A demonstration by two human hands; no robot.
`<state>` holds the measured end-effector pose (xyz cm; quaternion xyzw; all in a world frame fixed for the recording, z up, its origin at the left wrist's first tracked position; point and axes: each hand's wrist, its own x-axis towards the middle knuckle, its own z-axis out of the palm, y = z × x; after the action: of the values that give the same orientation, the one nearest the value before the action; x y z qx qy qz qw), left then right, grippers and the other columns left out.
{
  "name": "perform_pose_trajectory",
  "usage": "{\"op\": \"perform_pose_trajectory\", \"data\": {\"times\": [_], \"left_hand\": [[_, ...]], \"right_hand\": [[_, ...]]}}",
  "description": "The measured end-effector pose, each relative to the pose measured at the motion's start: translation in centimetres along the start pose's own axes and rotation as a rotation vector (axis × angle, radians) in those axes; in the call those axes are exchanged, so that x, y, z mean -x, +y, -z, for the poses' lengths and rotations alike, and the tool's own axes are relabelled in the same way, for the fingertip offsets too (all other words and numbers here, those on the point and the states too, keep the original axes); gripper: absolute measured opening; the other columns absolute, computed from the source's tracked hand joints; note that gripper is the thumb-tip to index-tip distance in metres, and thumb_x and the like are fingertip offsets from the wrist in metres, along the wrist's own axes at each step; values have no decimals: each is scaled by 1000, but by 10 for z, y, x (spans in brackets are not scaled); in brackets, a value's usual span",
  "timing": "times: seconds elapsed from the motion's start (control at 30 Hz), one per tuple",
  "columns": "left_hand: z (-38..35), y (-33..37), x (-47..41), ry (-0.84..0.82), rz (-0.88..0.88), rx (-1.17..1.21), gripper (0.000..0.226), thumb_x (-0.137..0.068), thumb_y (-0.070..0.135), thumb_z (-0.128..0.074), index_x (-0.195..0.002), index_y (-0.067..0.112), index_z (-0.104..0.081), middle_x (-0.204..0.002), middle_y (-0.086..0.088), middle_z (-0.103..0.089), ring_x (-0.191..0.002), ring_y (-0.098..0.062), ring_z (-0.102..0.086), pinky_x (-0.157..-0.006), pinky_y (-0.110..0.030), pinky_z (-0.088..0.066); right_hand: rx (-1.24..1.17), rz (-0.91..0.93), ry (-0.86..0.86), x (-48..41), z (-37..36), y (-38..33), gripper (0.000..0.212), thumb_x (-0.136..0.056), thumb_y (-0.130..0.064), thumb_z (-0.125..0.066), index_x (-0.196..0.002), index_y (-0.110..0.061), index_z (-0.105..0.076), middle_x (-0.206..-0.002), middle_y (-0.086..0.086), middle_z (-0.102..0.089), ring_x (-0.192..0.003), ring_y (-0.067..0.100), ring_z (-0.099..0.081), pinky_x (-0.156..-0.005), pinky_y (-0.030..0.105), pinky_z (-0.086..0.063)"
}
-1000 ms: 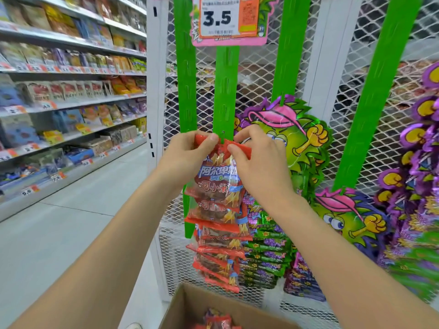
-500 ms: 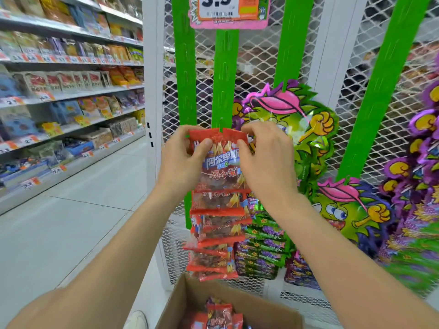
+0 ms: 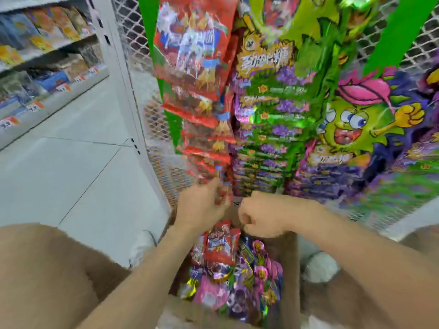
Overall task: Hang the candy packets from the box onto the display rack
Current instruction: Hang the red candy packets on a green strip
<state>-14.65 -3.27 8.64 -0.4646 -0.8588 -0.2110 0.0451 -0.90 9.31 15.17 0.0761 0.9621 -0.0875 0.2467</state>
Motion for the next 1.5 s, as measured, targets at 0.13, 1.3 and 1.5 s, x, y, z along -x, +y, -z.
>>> {"op": "perform_pose_trajectory", "data": {"times": [0.13, 1.3, 1.5], "left_hand": [[-83, -26, 25, -460, 112, -77, 31, -84, 53, -58, -85, 24, -69, -82, 0, -73, -82, -28, -74, -68, -40, -62], [30, -21, 6, -437, 79, 825, 18, -103, 20, -70, -86, 18, -66, -85, 0, -73, -73, -7, -66, -71, -24, -52], [111, -17, -3, -230, 116, 977, 47, -97, 48, -75, -95, 2, -64, -94, -15, -74, -88, -29, -68, -88, -46, -52]], "right_hand": [[111, -108, -137, -18, -31, 17, 16, -99, -17, -53, -85, -10, -54, -83, 8, -48, -79, 34, -66, -57, 34, -44], [-529, -178, 414, 14, -43, 10, 35, -102, -30, -62, -79, -4, -62, -64, 11, -46, -55, 22, -42, -51, 27, -23], [-911, 12, 899, 47, 1, -35, 22, -102, -31, -66, -83, -20, -68, -67, 3, -63, -61, 17, -56, -61, 35, -43]]}}
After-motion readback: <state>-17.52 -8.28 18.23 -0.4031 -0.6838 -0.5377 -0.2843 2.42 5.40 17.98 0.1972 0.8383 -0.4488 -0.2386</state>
